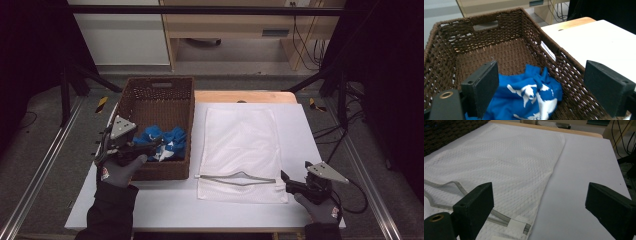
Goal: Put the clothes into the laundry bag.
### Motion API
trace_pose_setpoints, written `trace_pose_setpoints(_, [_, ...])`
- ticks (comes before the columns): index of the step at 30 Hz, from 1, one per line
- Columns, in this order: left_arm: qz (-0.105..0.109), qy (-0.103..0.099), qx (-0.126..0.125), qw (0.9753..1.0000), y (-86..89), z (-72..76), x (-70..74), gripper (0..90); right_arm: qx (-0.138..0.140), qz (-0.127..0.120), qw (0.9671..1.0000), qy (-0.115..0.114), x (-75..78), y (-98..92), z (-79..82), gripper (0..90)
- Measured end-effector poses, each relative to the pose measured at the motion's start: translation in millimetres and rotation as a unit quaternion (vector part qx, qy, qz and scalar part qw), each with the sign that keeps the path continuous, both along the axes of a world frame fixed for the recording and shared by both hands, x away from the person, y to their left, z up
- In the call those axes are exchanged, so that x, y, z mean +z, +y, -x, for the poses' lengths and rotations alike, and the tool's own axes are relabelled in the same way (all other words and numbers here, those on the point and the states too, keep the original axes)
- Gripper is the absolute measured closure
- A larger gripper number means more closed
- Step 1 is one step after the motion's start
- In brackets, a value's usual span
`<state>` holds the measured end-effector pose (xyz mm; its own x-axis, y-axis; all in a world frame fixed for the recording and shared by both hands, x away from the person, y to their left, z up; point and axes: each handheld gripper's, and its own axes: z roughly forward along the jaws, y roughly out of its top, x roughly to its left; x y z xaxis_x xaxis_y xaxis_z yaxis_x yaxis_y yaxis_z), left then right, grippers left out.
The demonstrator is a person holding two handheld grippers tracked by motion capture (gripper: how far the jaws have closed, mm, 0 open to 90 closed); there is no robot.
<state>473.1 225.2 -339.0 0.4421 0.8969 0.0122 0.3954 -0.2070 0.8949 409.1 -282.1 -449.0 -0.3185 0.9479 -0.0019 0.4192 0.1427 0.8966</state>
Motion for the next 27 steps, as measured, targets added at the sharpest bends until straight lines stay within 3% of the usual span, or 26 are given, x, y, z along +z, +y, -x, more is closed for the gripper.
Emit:
trace_pose_setpoints(14, [-0.022,0.021,0.017,0.9994,-2.0,-34.9,5.4,11.1,-0.002,-0.002,1.0,0.0,-0.3,-1.4,-0.2,8.7])
trace_pose_setpoints(17, [-0.031,0.03,0.024,0.9988,-3.0,-48.4,3.5,10.7,-0.002,-0.001,1.0,0.003,-1.1,-0.9,-0.6,8.5])
trace_pose_setpoints(27, [-0.067,0.049,0.029,0.9961,-4.5,-69.1,-10.8,11.0,-0.002,-0.002,1.0,0.003,-1.0,-2.1,-0.4,8.4])
